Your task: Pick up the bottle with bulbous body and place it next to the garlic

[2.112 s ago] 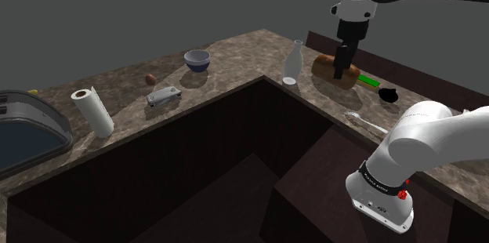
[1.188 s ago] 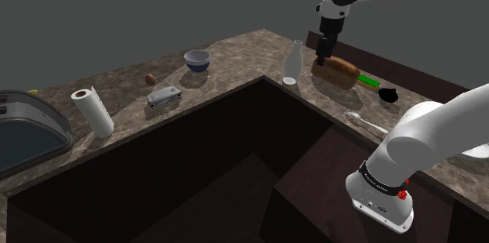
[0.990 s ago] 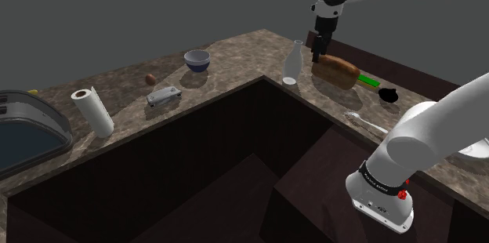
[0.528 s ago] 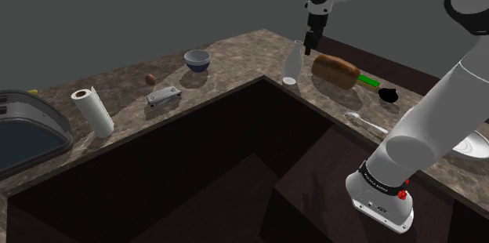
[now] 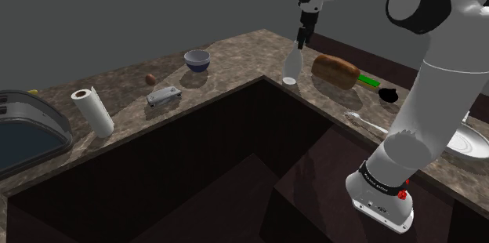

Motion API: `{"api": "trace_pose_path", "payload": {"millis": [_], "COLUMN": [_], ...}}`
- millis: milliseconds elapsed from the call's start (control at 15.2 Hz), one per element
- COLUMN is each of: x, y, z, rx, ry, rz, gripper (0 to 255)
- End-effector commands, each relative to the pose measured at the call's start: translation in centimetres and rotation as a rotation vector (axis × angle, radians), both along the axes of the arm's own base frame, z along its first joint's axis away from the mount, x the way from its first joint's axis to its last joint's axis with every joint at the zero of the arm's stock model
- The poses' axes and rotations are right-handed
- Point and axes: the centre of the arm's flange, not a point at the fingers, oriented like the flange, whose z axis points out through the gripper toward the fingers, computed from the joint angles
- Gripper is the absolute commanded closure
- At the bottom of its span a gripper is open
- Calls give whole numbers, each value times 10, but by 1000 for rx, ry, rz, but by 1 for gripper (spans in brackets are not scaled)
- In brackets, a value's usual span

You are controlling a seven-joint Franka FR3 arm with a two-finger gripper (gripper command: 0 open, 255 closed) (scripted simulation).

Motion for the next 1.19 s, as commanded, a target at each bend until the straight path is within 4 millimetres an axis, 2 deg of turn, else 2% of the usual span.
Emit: {"api": "trace_pose_path", "payload": {"millis": [0, 330, 792, 1122], "x": [21, 65, 64, 64], "y": [-18, -56, -56, -56], "z": [-3, -11, -48, -51], "rx": [-2, -5, -5, -5], "ry": [-8, -25, -25, -25], "rz": [5, 14, 14, 14], "gripper": [0, 0, 0, 0]}}
